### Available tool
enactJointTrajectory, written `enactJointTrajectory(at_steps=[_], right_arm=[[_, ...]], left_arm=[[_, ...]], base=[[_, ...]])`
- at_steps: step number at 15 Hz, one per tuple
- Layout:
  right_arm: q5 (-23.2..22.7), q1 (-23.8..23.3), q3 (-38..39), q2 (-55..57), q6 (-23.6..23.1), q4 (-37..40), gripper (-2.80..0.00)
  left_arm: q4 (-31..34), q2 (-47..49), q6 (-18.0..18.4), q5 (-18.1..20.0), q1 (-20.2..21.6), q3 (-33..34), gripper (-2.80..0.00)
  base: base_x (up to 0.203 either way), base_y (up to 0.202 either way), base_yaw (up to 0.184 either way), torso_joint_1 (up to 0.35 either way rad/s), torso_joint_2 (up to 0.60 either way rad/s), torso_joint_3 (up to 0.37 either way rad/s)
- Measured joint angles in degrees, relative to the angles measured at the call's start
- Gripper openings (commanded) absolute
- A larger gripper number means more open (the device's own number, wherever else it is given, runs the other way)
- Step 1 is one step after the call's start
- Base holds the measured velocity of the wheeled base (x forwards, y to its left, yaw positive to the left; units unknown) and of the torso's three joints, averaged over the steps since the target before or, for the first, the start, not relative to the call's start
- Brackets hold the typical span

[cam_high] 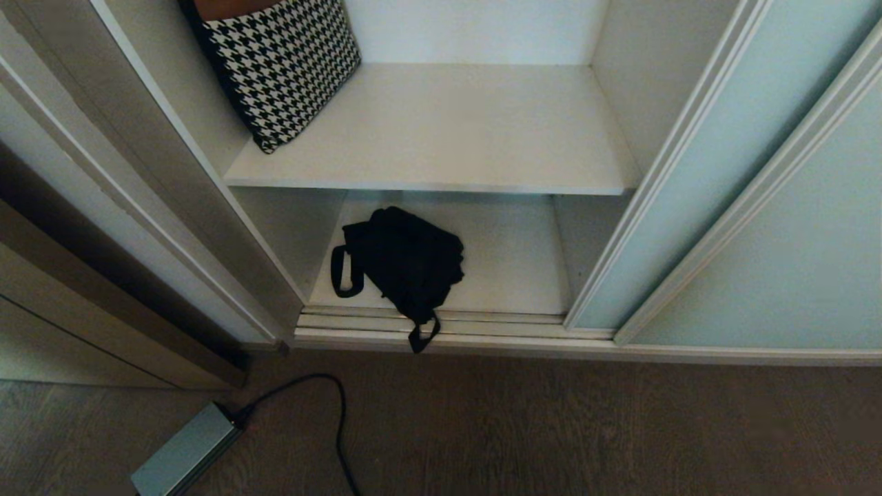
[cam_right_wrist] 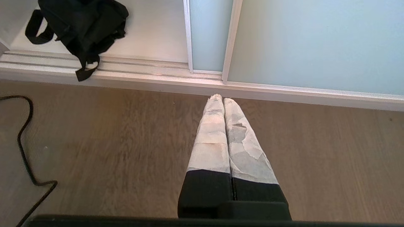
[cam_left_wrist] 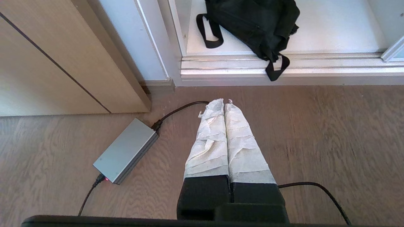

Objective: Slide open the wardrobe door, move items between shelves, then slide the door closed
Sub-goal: Close the door

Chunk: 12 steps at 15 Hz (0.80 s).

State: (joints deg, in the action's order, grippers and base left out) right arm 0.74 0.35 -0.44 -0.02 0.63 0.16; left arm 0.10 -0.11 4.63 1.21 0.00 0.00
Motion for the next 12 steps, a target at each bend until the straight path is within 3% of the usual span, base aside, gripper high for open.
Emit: enactJointTrajectory(at_steps=[4,9,12], right_arm=[[0.16,0.05,-13.47,1.25,2.51,7.25,-2.80],[-0.99,1.08,-44.53,9.83,3.83,26.25,-2.80],[-2.04,3.77,-61.24,18.99,4.32,33.81,-2.80]], left_arm=[[0.00,0.01,0.00,-0.01,0.00,0.00,-2.80],[0.01,0.01,0.00,-0.01,0.00,0.00,-2.80],[0.00,0.01,0.00,0.00,0.00,0.00,-2.80]], base=[[0.000,0.000,0.000,0.000,0.00,0.000],[0.000,0.000,0.000,0.000,0.00,0.000],[0.000,0.000,0.000,0.000,0.00,0.000]])
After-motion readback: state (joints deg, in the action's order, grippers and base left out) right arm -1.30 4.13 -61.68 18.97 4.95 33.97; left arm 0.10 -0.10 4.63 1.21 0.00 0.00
